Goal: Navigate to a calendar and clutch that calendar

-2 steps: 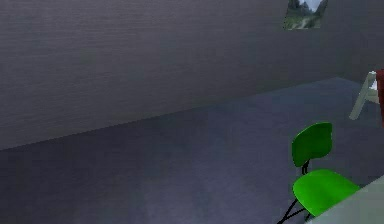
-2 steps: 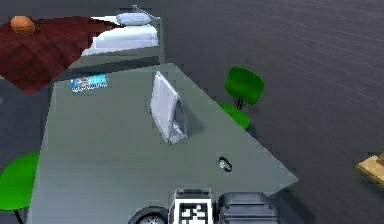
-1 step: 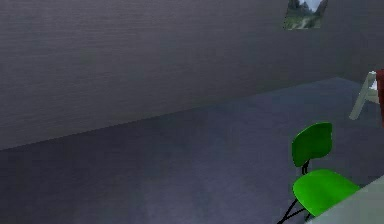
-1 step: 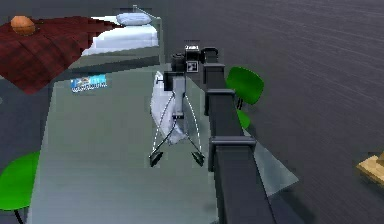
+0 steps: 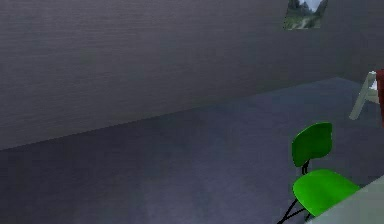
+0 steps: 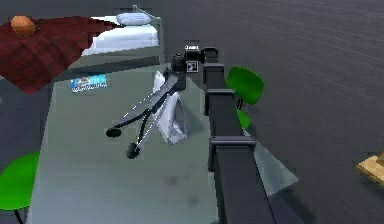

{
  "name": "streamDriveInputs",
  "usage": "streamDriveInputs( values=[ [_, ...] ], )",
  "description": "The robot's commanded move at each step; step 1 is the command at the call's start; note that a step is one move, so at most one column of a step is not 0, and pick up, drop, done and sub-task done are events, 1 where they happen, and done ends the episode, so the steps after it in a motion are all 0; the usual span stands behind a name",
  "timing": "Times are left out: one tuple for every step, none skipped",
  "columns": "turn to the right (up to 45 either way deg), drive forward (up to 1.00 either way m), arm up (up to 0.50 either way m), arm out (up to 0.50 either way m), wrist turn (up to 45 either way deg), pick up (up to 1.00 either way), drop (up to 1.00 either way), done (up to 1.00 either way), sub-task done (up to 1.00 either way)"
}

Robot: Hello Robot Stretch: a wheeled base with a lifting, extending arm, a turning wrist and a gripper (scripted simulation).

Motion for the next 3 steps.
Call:
streamDriveInputs(
  values=[
    [0.0, 0.0, 0.0, 0.0, 45.0, 0.0, 0.0, 0.0, 0.0],
    [0.0, 0.0, 0.0, 0.0, 45.0, 0.0, 0.0, 0.0, 0.0],
    [0.0, 0.0, 0.0, 0.0, 24.0, 0.0, 0.0, 0.0, 0.0]
  ],
)
